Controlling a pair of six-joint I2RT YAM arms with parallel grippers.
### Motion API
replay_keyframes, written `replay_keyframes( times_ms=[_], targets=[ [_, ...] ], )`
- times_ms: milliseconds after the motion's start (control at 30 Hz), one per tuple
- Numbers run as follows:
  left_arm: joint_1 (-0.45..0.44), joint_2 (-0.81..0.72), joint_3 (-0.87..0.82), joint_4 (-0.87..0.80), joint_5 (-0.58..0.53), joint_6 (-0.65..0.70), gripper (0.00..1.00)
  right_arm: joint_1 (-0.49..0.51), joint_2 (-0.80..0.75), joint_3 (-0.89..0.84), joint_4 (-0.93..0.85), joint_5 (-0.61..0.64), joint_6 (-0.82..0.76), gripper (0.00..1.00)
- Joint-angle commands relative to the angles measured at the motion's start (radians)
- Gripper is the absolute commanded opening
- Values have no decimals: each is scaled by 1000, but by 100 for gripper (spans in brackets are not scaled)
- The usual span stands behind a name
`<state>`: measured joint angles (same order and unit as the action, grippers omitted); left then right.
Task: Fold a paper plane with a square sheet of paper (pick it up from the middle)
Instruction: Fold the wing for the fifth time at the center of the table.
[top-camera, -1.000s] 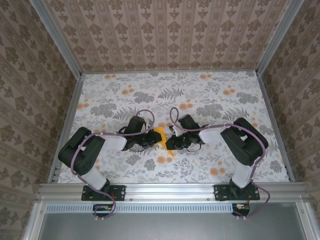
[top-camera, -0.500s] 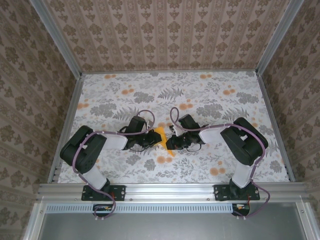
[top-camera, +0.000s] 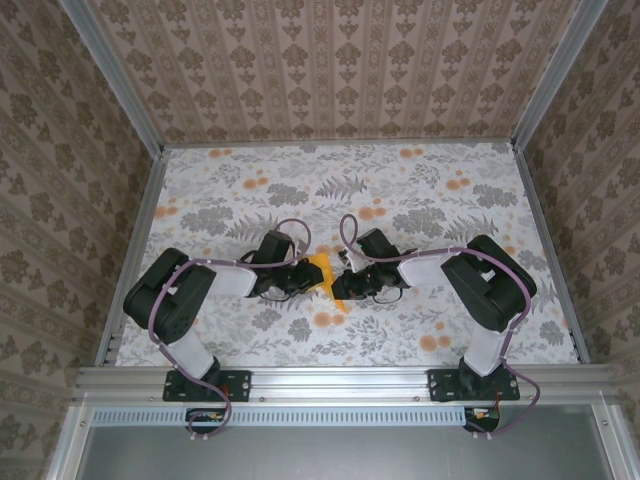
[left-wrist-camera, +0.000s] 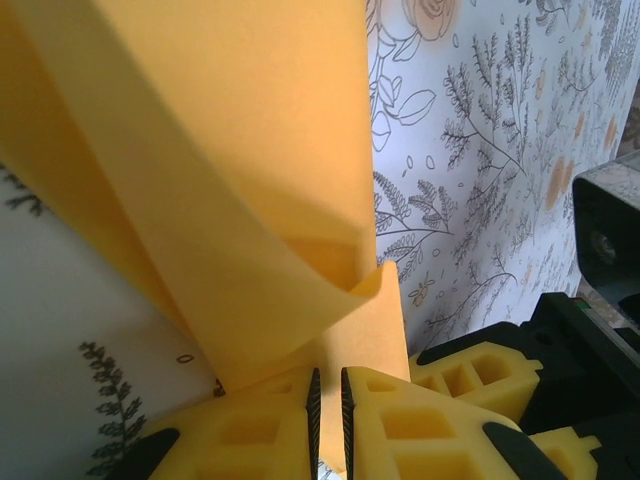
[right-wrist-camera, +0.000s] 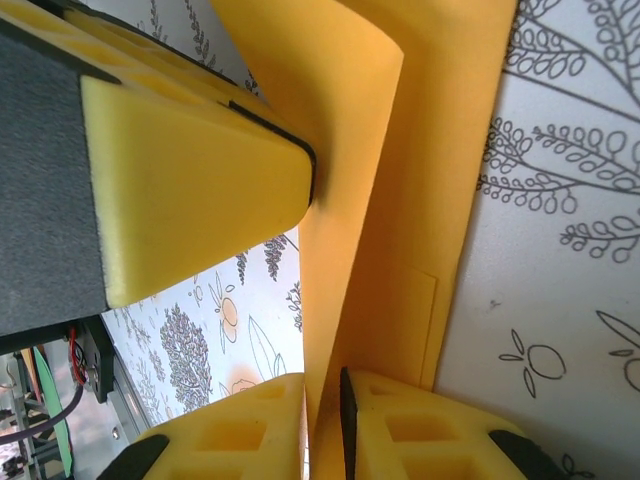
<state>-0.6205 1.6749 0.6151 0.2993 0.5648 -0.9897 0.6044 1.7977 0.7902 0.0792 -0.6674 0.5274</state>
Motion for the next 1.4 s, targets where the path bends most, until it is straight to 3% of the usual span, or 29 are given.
replay_keyframes(
  times_ms=[0,267,667,1100,1367],
  targets=[
    [8,14,28,-34,-7,40,17,-5,-23,-18,-61,10,3,20],
    [7,8,24,-26,2,34,17,-5,-101,-42,-99,11,11,23],
    [4,9,36,-39,4,31,17,0,-71,-31,-113,53,-50,23],
    [1,29,63,-81,-1,34,17,88,-177,35,-240,323,-116,31],
    [1,36,69,-85,1,33,17,122,-145,78,-269,384,-108,33]
  ],
)
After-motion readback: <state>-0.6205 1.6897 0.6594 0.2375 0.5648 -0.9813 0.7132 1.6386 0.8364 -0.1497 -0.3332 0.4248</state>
